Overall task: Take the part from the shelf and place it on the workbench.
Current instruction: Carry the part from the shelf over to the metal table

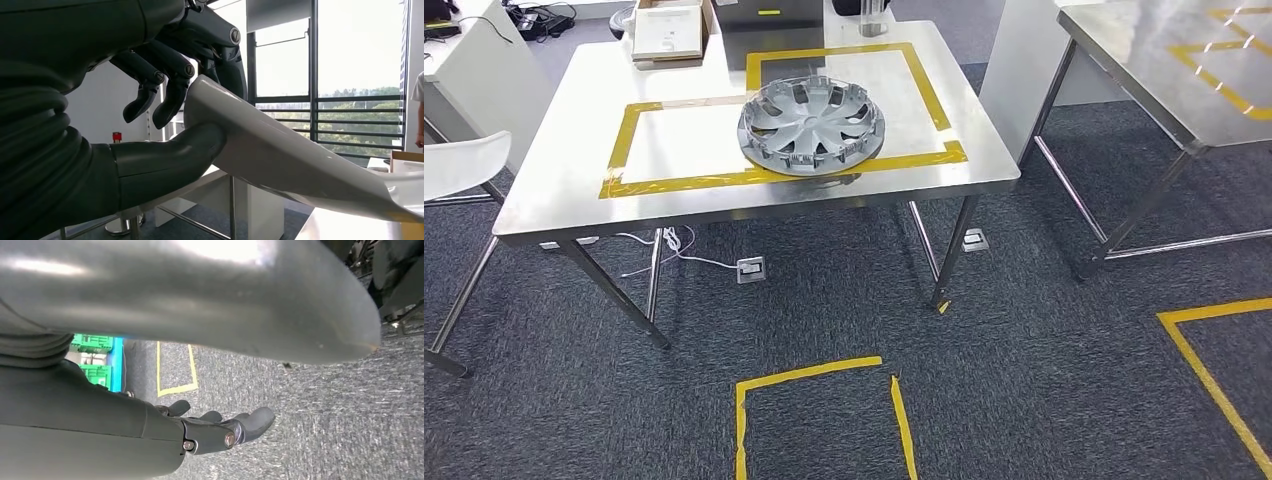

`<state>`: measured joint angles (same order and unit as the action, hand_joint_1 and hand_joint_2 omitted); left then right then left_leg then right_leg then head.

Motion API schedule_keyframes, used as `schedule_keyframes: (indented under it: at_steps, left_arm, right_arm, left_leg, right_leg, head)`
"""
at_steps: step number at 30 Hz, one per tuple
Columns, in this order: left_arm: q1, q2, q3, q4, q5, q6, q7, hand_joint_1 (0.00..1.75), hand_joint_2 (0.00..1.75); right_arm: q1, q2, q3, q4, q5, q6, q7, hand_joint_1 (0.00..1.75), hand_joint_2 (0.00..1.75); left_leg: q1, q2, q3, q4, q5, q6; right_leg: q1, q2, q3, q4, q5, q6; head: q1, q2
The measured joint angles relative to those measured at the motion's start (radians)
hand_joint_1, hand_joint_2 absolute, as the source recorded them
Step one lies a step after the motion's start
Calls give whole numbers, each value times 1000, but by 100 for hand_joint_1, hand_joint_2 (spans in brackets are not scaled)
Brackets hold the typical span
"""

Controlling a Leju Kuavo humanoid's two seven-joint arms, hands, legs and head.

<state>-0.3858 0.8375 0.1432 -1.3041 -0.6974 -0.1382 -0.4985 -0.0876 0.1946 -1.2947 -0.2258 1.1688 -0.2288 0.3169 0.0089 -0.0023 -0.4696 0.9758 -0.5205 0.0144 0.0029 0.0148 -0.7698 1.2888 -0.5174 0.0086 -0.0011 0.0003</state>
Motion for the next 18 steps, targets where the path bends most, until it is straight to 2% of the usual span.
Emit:
schedule_keyframes:
  at_steps: [1,2,3,4,5,6,9,11,12,14,15,16,17,18]
  left_arm:
    - [-1,-4,0,3,-5,4,0,155,175]
    - [-1,-8,0,5,-9,9,0,155,175]
    - [0,-12,0,7,-12,13,0,155,175]
    - [0,-14,0,8,-14,17,0,155,175]
    - [1,-15,0,9,-15,21,0,155,175]
    - [2,-15,0,9,-16,25,0,155,175]
    - [4,-18,1,9,-17,29,-1,155,175]
    - [5,-19,1,9,-17,29,-1,155,175]
    - [6,-20,1,9,-17,29,-1,155,175]
    - [10,-25,1,11,-17,30,-1,155,175]
    - [14,-28,1,13,-19,31,0,155,175]
    - [19,-30,1,14,-21,33,0,155,175]
    - [23,-31,1,15,-22,35,-1,155,175]
    - [26,-32,2,15,-24,38,-1,155,175]
  right_arm:
    - [0,0,0,0,1,0,0,0,0]
    - [0,0,0,0,3,1,0,0,0]
    - [1,0,0,0,3,2,0,0,0]
    - [0,1,0,0,4,3,0,0,0]
    - [0,2,1,1,4,4,0,0,0]
    - [0,2,1,1,5,5,0,0,0]
    - [-1,3,1,1,7,6,1,0,0]
    - [-3,3,1,1,7,6,4,0,0]
    - [-3,3,1,1,7,6,5,0,0]
    - [-3,3,1,1,8,6,6,0,0]
    - [-2,3,1,1,9,6,6,0,0]
    - [-1,3,1,1,10,6,6,0,0]
    - [-1,3,1,1,11,6,7,0,0]
    - [0,3,1,1,12,7,7,0,0]
  left_leg:
    - [3,1,2,1,-4,-4]
    - [6,1,6,4,-10,-9]
    - [9,1,10,8,-18,-16]
    - [11,1,10,13,-26,-24]
    - [12,2,10,17,-35,-32]
    - [12,2,9,20,-42,-40]
    - [15,3,22,15,-55,-61]
    - [18,4,11,56,-76,-70]
    - [18,5,-18,112,-97,-73]
    - [18,4,-113,255,-137,-77]
    - [18,4,-154,303,-138,-78]
    - [18,4,-178,314,-117,-78]
    - [18,4,-182,286,-75,-77]
    - [19,4,-171,228,-21,-76]
  right_leg:
    - [-5,-1,-5,-2,16,4]
    - [-9,-3,12,-46,49,8]
    - [-13,-6,41,-114,85,12]
    - [-13,-8,74,-177,106,13]
    - [-13,-10,98,-222,115,8]
    - [-10,-12,111,-243,109,1]
    - [-5,-11,123,-245,87,-30]
    - [-8,-10,140,-251,77,-45]
    - [-8,-10,148,-253,72,-50]
    - [-7,-10,160,-253,61,-56]
    - [-7,-10,167,-253,55,-56]
    - [-7,-9,175,-253,49,-56]
    - [-7,-8,185,-252,42,-54]
    - [-7,-7,195,-252,35,-51]
  head:
    - [0,0]
    - [0,0]
    - [0,0]
    - [1,0]
    - [1,0]
    - [1,0]
    - [1,0]
    - [-2,0]
    - [-4,0]
    - [-6,0]
    - [-6,0]
    - [-6,0]
    - [-6,0]
    - [-6,0]
